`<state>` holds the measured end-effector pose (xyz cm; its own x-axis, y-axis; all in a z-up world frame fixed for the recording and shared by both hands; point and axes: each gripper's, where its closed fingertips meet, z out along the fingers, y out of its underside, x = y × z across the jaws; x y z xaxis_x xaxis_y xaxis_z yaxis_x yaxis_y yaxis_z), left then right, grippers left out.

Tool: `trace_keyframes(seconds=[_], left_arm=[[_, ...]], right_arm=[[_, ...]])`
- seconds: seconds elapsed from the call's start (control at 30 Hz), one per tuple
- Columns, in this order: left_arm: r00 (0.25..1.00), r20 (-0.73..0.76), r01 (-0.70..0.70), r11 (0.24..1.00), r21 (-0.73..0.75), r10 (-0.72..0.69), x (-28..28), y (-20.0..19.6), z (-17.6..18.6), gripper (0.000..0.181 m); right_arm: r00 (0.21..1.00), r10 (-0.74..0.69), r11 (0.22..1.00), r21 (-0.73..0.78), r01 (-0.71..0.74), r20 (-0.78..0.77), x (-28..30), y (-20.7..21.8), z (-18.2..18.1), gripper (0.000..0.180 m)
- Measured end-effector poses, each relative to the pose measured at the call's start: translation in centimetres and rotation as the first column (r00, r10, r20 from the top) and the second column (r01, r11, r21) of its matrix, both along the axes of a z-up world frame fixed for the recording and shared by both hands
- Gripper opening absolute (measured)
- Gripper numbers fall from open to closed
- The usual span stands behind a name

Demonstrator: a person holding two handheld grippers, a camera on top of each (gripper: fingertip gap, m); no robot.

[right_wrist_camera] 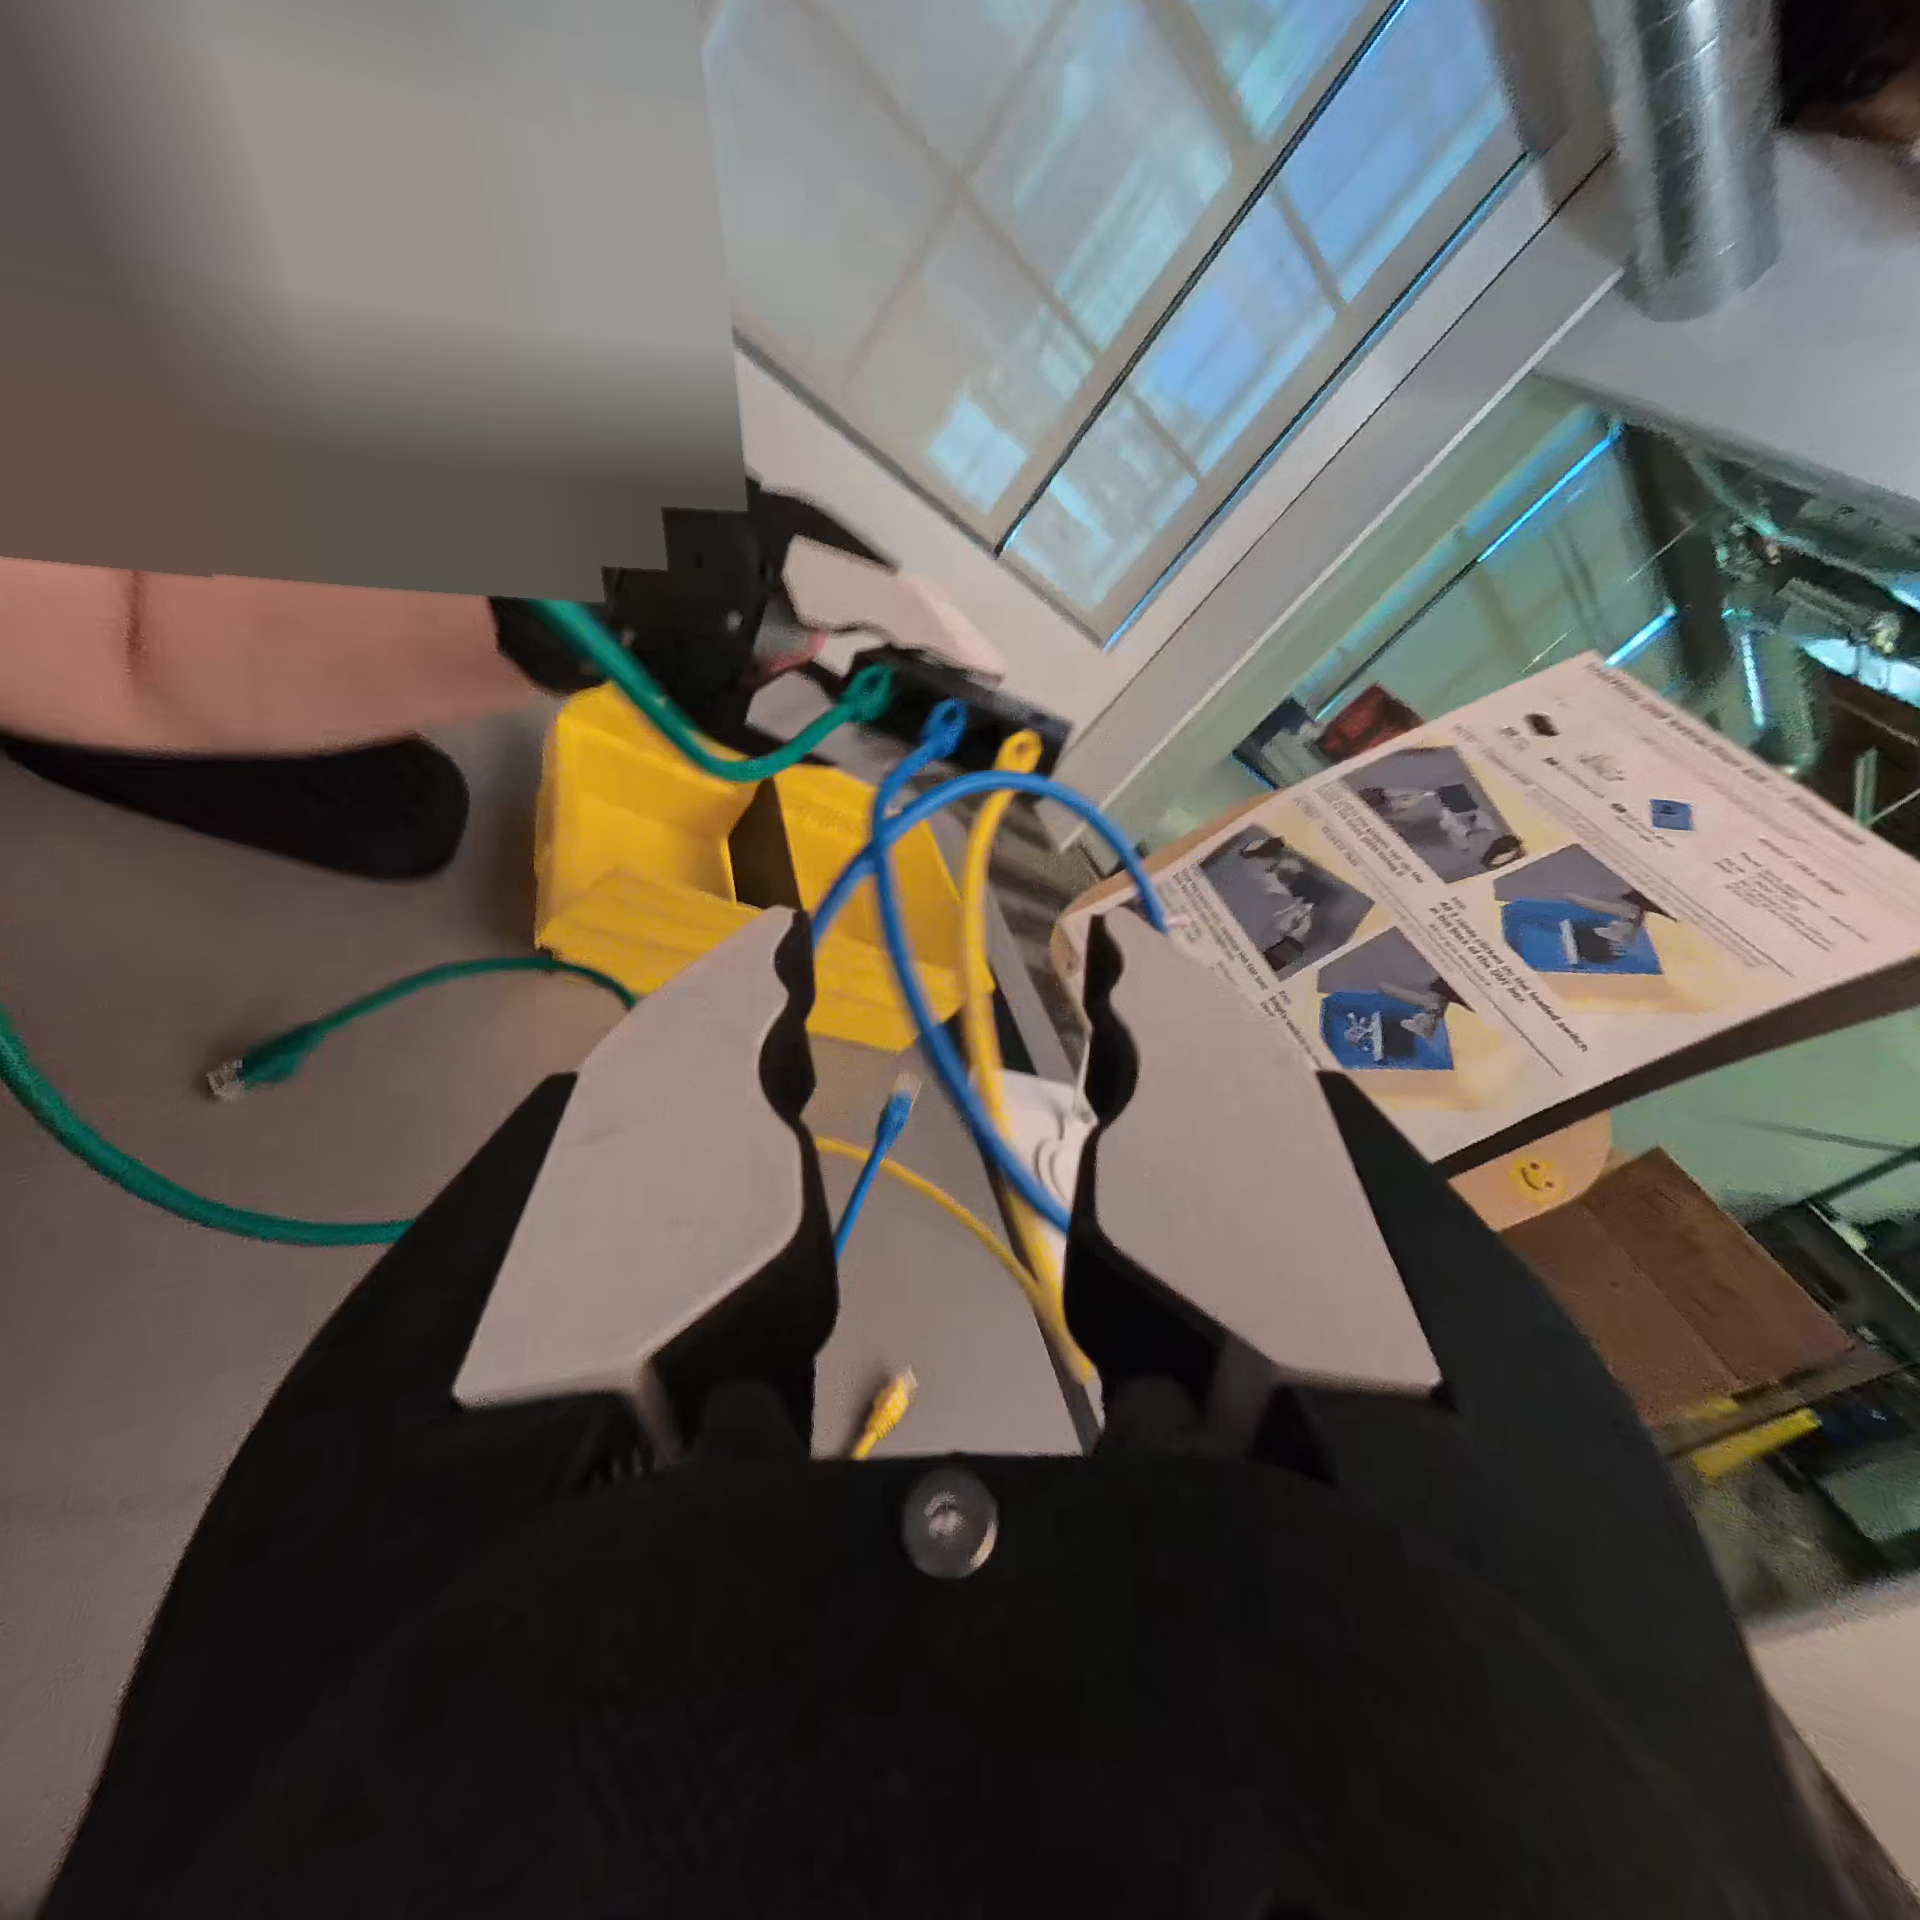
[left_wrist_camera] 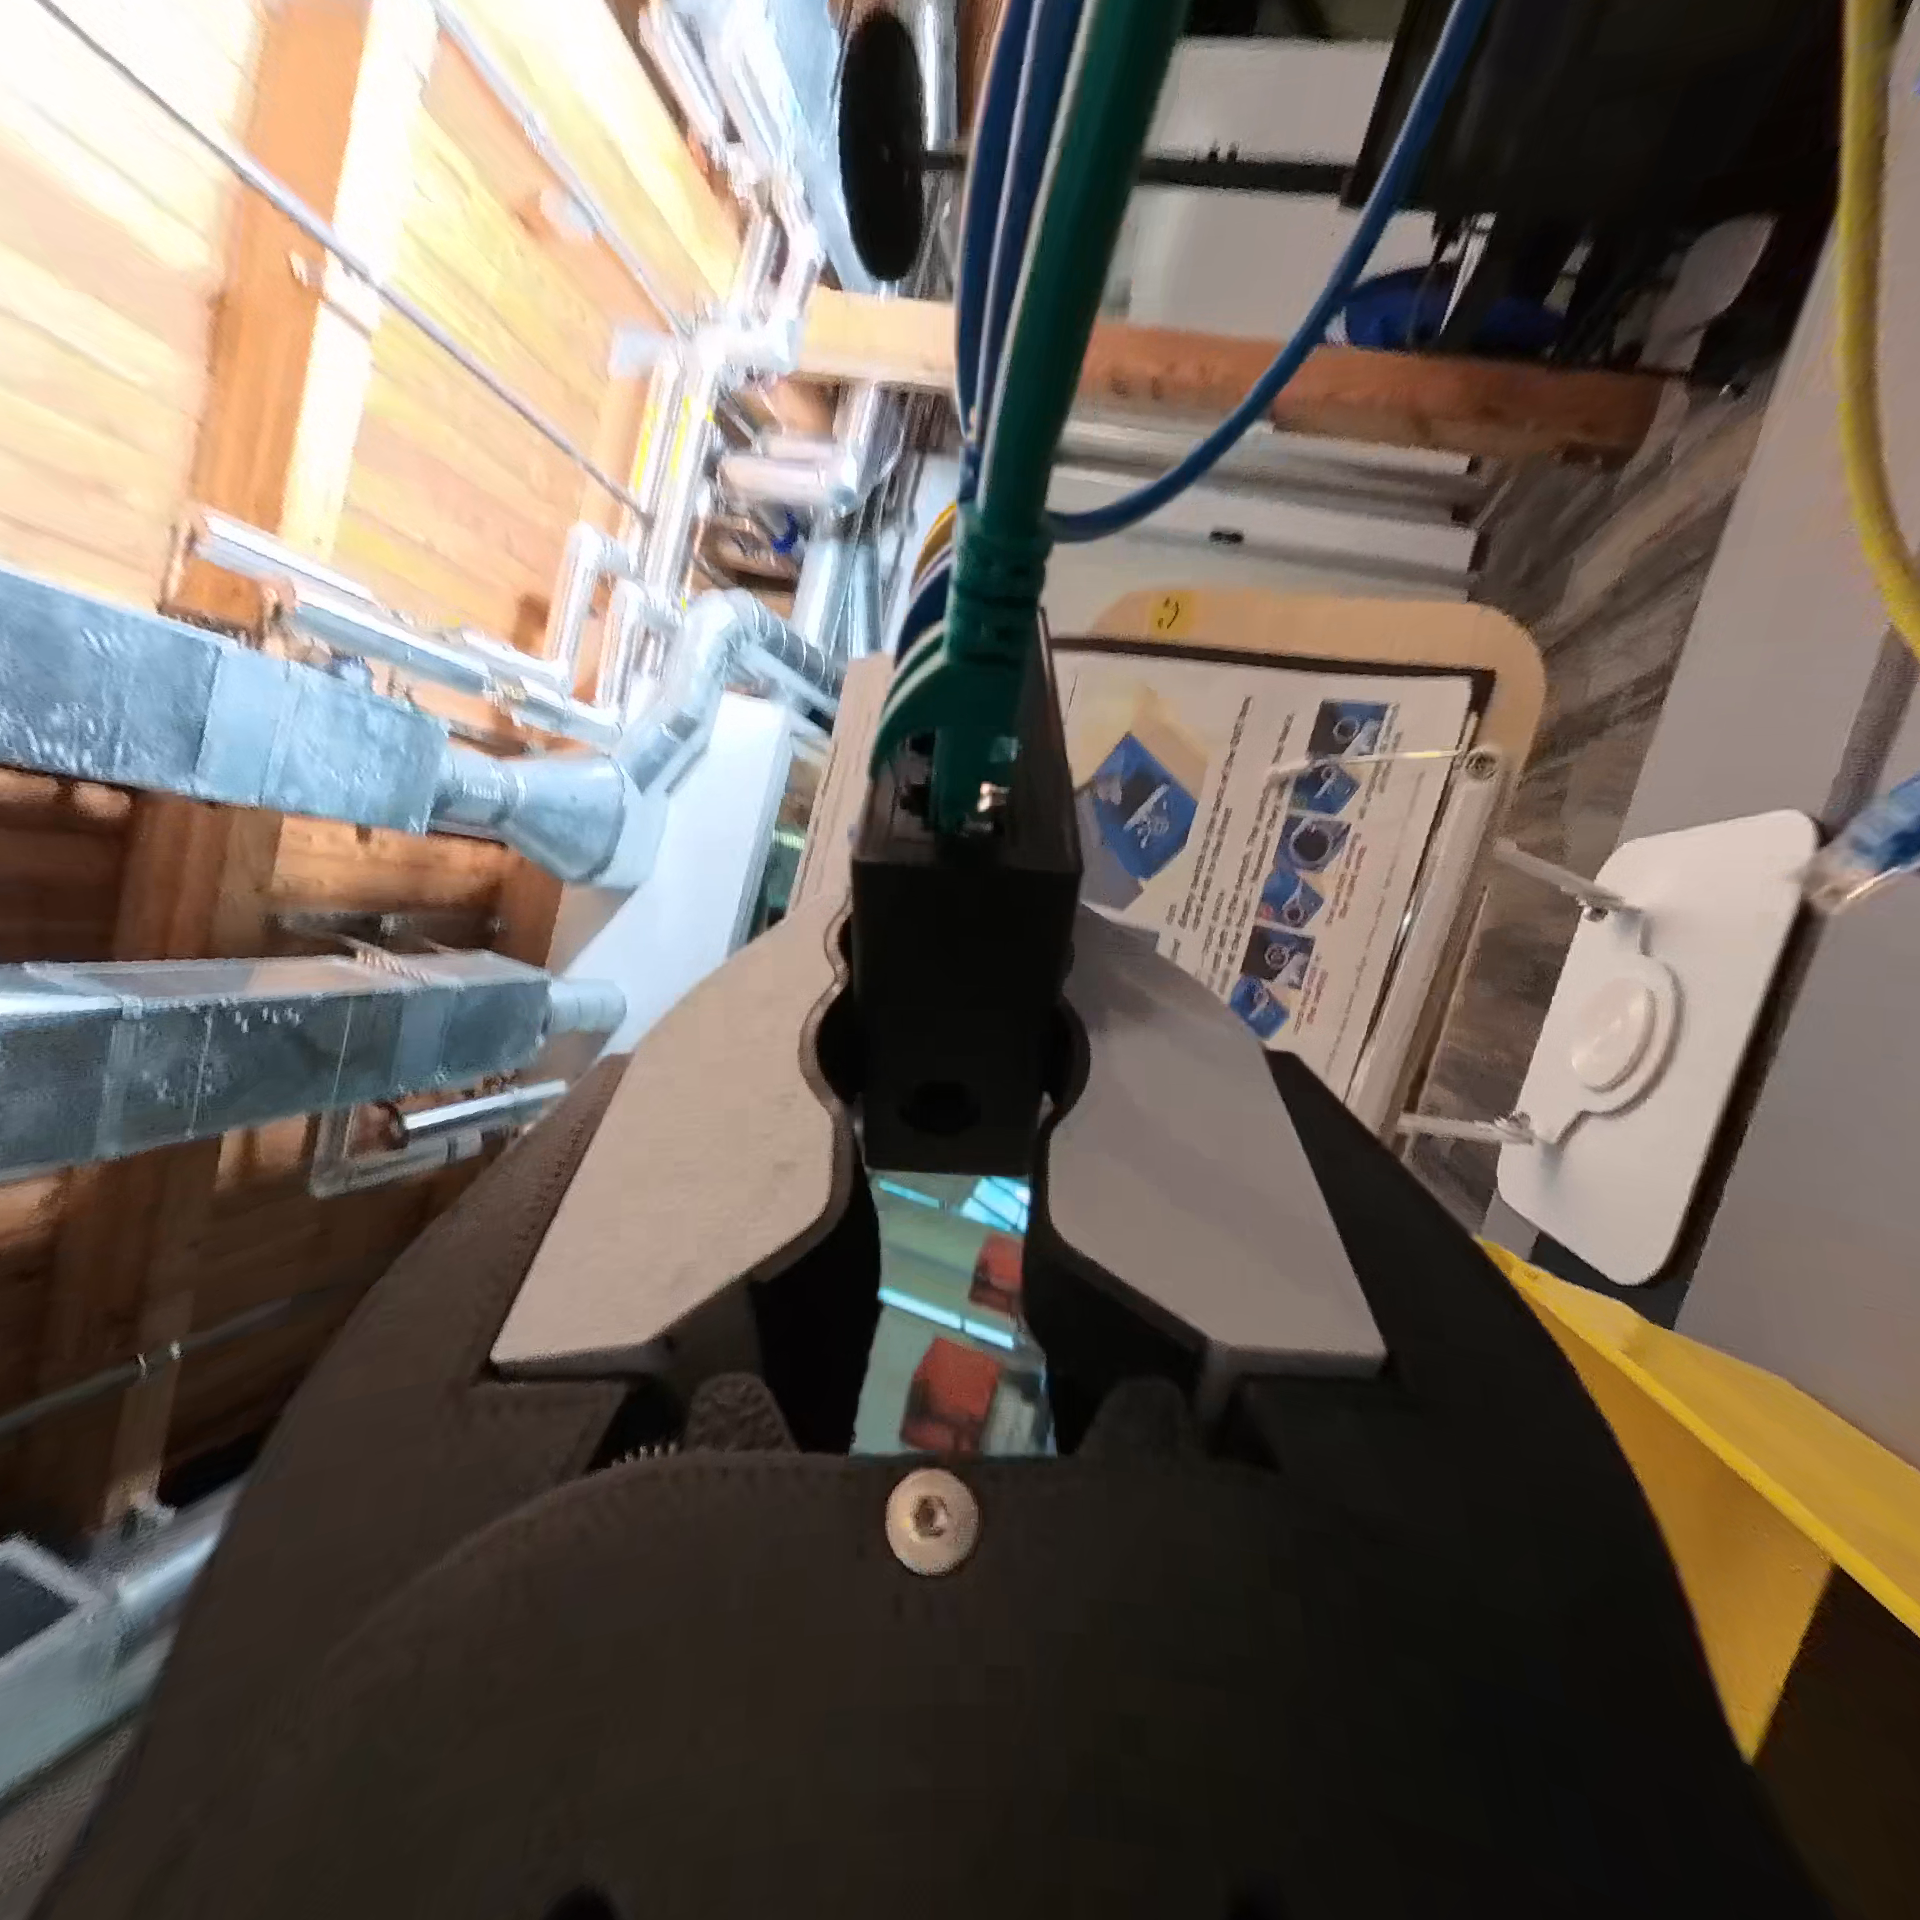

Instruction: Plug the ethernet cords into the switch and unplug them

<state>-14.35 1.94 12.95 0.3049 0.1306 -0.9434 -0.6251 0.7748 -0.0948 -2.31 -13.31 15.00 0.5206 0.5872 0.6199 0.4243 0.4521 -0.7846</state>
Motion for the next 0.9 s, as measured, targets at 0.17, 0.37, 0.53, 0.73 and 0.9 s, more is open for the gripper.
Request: trace_keyframes(seconds=[0.17,0.37,0.53,0.73,0.9], left_arm=[[0.972,-0.076,0.222,0.975,-0.026,-0.223,1.3,-3.3,-1.3,0.029],[0.832,0.011,0.545,0.814,-0.201,-0.554,1.6,-8.3,-0.6,0.029],[0.722,0.098,0.675,0.666,-0.318,-0.685,1.8,-10.4,-0.6,0.029],[0.609,0.119,0.712,0.474,-0.518,-0.784,3.5,-13.0,-3.0,0.030],[0.527,0.229,0.727,0.294,-0.620,-0.819,3.4,-13.7,-3.1,0.030]], right_arm=[[0.991,-0.029,0.999,0.031,0.034,-0.133,4.1,-0.1,1.4,0.048],[0.988,-0.073,0.996,0.044,0.080,-0.139,4.9,3.6,-0.5,0.046],[0.993,0.088,0.987,0.142,-0.076,-0.079,-1.4,4.3,-1.7,0.048],[0.984,0.114,0.932,0.329,-0.153,0.133,-8.8,2.3,-3.1,0.052],[0.968,0.197,0.928,0.288,-0.235,0.154,-10.0,1.2,-3.8,0.031]])
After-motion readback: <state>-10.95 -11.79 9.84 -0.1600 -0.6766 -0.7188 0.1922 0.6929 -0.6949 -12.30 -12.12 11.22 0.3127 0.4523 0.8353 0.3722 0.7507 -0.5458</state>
